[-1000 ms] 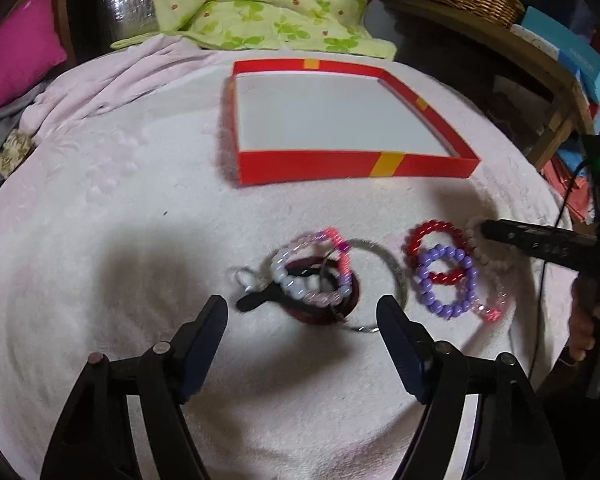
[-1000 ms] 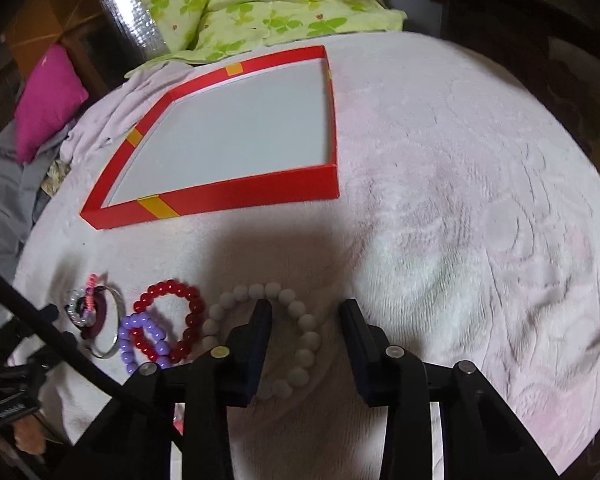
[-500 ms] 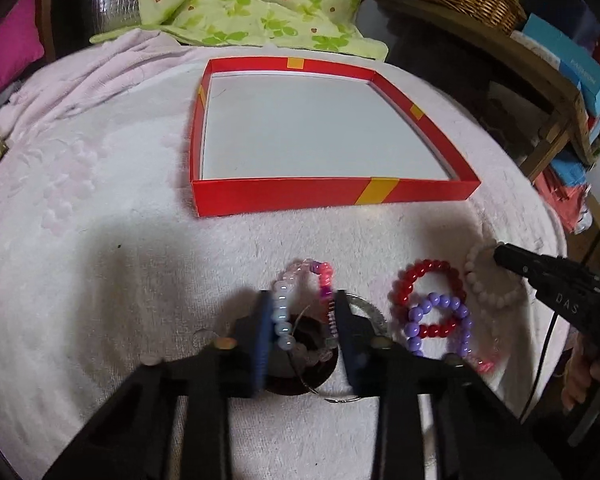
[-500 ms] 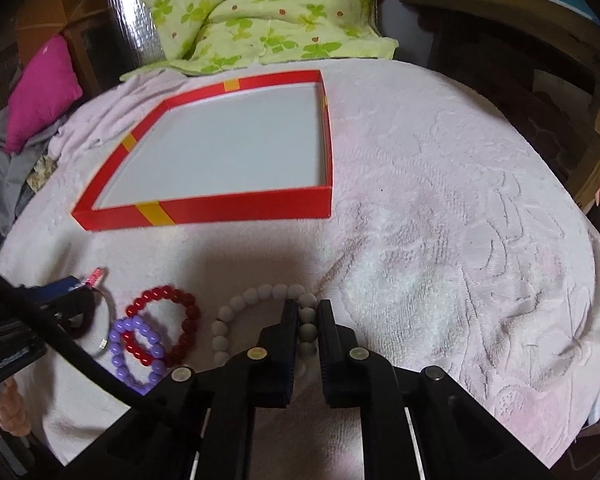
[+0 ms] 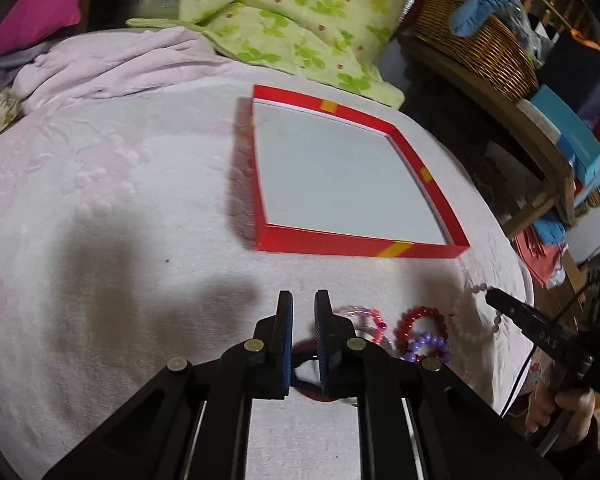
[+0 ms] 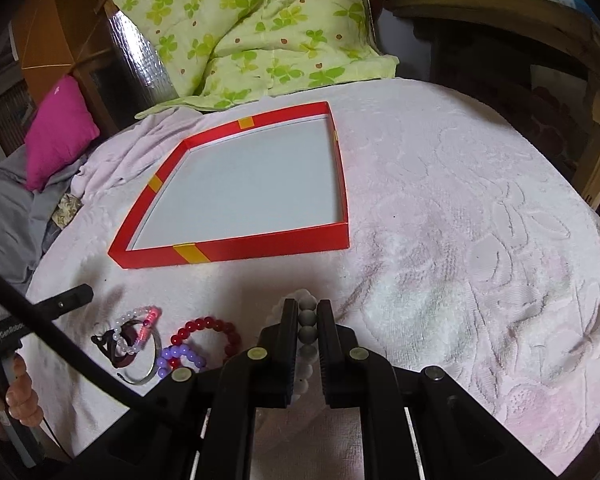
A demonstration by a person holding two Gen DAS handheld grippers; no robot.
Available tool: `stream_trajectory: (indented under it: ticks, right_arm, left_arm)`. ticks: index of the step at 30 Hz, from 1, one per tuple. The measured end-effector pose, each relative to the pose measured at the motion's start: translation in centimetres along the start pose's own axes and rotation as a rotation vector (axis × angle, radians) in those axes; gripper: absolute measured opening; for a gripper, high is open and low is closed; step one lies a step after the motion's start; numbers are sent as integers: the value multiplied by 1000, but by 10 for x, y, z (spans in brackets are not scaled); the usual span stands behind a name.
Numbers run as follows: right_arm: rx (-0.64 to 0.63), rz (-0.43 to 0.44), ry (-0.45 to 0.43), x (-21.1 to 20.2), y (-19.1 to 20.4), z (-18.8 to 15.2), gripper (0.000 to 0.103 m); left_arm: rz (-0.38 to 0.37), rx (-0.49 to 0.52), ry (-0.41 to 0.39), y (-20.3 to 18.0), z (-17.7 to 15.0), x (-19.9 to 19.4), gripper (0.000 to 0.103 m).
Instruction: Organize jewelry
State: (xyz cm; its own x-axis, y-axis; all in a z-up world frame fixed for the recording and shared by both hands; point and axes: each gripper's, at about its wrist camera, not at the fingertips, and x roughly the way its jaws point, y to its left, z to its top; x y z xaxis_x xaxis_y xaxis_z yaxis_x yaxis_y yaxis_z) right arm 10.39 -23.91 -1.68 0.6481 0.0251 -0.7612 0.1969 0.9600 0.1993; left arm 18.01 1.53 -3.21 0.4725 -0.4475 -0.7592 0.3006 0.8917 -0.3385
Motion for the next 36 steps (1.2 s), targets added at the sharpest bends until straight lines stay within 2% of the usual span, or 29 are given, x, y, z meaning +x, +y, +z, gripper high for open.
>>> stream_trajectory:
  ticks: [5,9,15,17,18,19,21,24,31,36]
  right_arm:
    - [20,0,13,1,-6,-1,10]
    - [23,4,20,2,-7,-3,10]
    - [14,10,27,4,-1,-4,10]
    - [13,9,27,4,0,-5,10]
    - [15,12,27,4,0,-5,10]
    - [15,13,27,3,0,-5,10]
    - [15,12,21,2,0,-5,10]
    - [18,20,1,-1,-1,-3,10]
    - [20,52,-40,-8,2,2,10]
    - [27,73,-67,-10,4,7,10]
  left_arm:
    - [-11,26,36,-4,-4,5,15]
    - [-6,64,52,-16,-8,13,45]
    - [-3,111,129,-30,-14,42,47]
    - [9,111,125,-31,-14,48,45]
    - [7,111,117,-32,-13,48,35]
    - [-14,109,116,-33,-13,47,21]
    - [-40,111,110,-36,-14,45,12]
    - [-45,126,74,-41,-12,37,10]
    - [-139,94,25,-41,1,21,8]
    - [-173,89,-8,-44,7,15,8]
